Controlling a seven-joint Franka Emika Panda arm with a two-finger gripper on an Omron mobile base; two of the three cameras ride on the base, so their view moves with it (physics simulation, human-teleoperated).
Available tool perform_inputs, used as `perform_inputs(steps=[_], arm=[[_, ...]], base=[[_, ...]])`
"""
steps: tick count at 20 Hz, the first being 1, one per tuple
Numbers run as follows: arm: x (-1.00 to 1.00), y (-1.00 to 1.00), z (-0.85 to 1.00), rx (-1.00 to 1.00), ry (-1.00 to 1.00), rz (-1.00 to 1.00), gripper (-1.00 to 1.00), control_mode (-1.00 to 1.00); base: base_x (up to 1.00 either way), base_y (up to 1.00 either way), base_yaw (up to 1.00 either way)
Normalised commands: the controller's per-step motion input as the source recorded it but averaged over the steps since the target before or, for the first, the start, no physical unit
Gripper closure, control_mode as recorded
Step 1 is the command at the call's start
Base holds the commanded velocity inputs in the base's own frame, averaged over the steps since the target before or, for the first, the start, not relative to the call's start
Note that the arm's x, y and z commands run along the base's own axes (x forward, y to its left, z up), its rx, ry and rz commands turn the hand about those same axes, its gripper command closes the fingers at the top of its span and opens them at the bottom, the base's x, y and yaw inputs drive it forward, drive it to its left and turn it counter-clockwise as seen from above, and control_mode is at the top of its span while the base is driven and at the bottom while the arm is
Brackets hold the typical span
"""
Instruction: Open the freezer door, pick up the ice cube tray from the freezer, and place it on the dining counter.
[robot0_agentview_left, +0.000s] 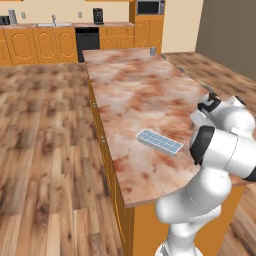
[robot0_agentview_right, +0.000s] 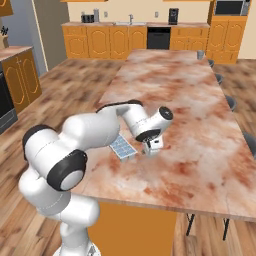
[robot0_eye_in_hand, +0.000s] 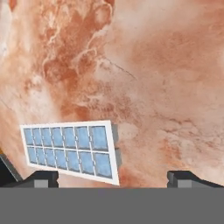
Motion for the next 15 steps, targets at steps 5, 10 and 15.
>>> perform_inputs(steps=[5, 10, 15], arm=[[-0.01, 0.15, 0.63, 0.00, 0.10, 0.05, -1.00, -1.00], [-0.11, 0.43, 0.74, -0.01, 0.09, 0.12, -1.00, -1.00], [-0.49, 0.58, 0.66, -0.04, 0.07, 0.19, -1.00, -1.00]], base=[[0.00, 0.00, 0.00], [0.00, 0.00, 0.00], [0.00, 0.00, 0.00]])
